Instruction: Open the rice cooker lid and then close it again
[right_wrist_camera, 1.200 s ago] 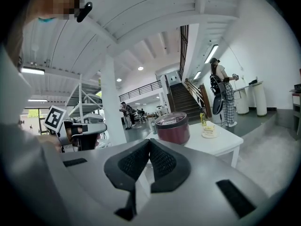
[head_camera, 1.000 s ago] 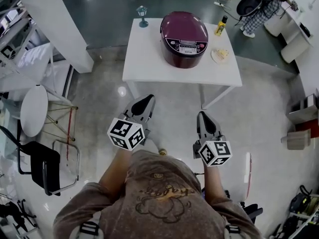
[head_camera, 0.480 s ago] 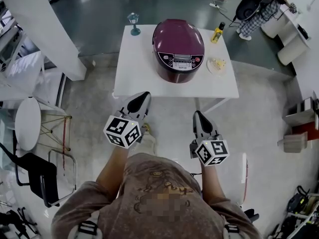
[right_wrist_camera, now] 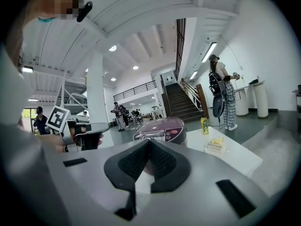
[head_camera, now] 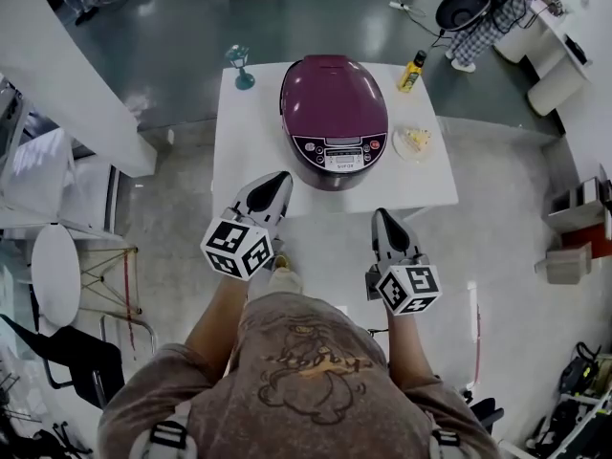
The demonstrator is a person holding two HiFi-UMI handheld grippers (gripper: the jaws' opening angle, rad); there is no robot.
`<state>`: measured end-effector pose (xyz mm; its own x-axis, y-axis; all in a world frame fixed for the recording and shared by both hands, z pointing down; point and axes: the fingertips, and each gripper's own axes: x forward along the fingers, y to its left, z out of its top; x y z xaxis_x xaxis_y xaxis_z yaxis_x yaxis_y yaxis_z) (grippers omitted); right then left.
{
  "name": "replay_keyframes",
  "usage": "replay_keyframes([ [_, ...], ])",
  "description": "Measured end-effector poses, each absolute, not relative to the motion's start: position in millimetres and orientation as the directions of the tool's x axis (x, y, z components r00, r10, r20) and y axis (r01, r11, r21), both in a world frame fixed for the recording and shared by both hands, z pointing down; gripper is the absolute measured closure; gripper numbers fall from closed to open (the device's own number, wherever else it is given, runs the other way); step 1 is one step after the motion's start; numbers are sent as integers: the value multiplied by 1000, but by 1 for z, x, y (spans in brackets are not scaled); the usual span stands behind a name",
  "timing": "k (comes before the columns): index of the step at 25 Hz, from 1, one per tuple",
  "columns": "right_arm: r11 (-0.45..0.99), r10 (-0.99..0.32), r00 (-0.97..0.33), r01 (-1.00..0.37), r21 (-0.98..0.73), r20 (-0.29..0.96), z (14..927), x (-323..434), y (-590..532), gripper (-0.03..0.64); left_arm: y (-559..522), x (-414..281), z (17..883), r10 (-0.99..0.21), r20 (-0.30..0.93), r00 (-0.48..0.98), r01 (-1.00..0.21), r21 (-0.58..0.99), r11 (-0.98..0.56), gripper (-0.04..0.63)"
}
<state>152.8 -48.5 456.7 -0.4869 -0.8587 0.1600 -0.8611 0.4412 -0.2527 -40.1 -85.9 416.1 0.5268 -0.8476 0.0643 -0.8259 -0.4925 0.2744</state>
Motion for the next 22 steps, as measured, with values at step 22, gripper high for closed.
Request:
replay_keyframes([
  [22,360,-894,-409,-899,-249,184,447,117,-153,614,-225,-56,425,-740,94,666,-730,287,-620,574],
])
